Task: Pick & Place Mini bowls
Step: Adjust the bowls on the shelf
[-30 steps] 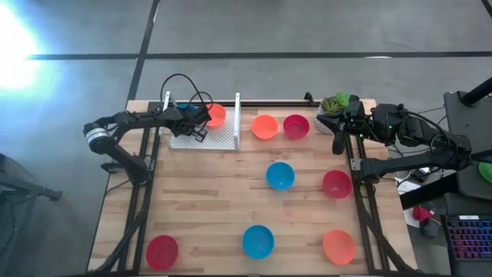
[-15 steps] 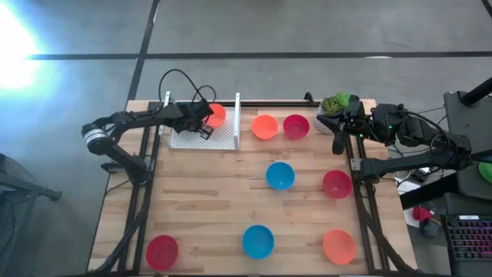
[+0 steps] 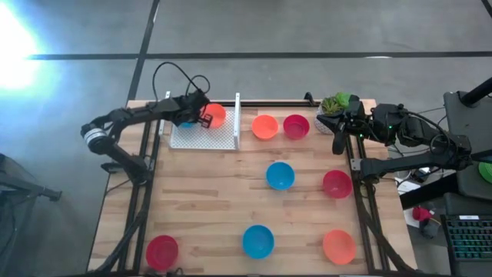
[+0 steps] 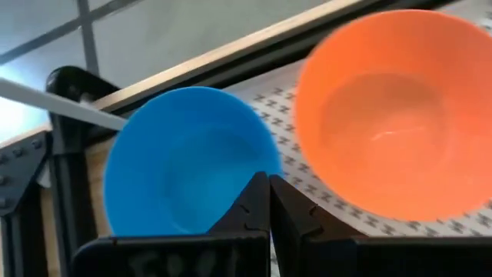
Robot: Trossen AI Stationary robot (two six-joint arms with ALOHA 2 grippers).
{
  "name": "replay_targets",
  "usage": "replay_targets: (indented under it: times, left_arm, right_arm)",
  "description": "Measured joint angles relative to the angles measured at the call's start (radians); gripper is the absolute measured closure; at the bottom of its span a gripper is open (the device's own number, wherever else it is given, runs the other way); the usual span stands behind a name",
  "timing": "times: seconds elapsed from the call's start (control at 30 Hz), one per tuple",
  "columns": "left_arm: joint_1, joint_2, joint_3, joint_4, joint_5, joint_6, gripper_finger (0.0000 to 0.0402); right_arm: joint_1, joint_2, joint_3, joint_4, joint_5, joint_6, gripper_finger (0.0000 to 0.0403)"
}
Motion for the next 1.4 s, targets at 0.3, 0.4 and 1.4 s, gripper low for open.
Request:
replay_targets:
  times: [0.3,0.4,1.4]
  left_arm:
    - [0.045,0.054,-0.001,0.005,0.016,-0.023,0.0402]
    - [0.045,0.079,-0.001,0.018,0.023,-0.019,0.0402]
    - [0.046,0.098,-0.002,0.160,0.126,0.090,0.0402]
  right_arm:
    - [0.000,0.000,0.000,0.000,0.000,-0.003,0.0394]
    - [0.000,0.000,0.000,0.000,0.000,-0.003,0.0394]
    - [0.000,0.000,0.000,0.000,0.000,-0.002,0.0394]
